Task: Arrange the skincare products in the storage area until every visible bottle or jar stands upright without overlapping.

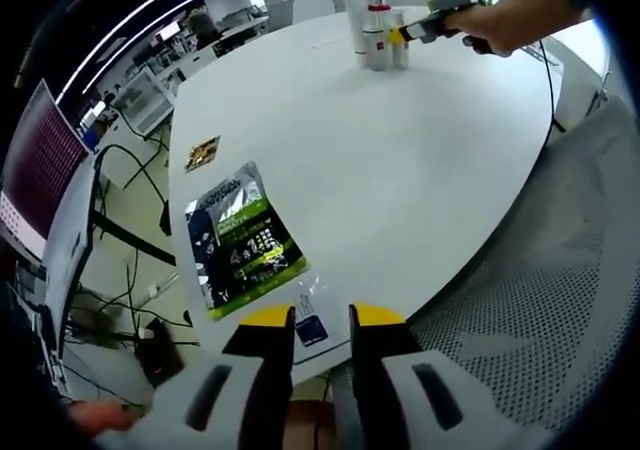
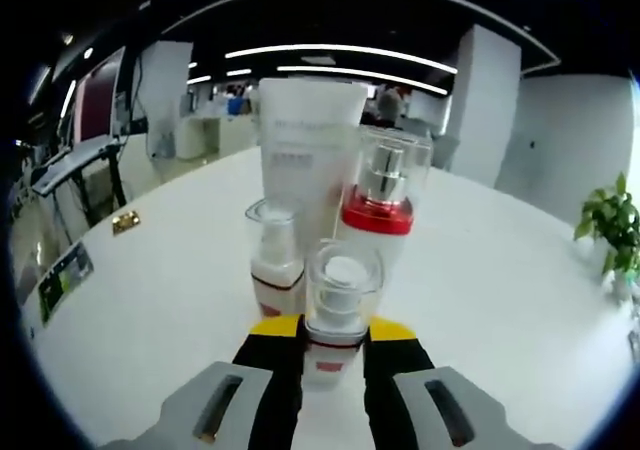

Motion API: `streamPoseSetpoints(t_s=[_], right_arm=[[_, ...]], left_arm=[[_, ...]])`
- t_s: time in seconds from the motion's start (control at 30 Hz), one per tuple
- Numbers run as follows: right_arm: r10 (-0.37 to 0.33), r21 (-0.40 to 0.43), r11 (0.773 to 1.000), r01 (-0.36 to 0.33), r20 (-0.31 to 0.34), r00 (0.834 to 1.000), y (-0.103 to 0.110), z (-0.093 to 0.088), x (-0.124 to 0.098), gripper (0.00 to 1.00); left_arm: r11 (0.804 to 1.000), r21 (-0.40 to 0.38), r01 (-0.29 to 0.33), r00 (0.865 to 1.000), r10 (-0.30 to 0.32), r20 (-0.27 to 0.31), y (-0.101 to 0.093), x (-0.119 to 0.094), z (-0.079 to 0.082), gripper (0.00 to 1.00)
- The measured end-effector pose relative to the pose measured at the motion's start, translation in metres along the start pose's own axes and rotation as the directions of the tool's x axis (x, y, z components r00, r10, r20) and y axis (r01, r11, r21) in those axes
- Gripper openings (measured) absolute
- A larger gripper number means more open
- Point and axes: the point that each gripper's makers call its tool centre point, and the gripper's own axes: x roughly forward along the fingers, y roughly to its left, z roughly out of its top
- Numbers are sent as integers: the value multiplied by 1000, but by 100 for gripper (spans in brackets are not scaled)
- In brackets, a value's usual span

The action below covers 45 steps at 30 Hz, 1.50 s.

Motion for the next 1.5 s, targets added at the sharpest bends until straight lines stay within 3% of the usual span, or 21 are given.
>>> streamPoseSetpoints(t_s=[0.7,1.5], right_arm=[[-7,7,1000,8,-85,996,2,-15,0,19],[-12,21,1000,15,-99,995,-3,-22,7,19]], left_arm=[[1000,-24,-16,1000,16,4,4,-1,-1,16],[999,-35,-23,1000,23,-5,6,-1,-3,15]])
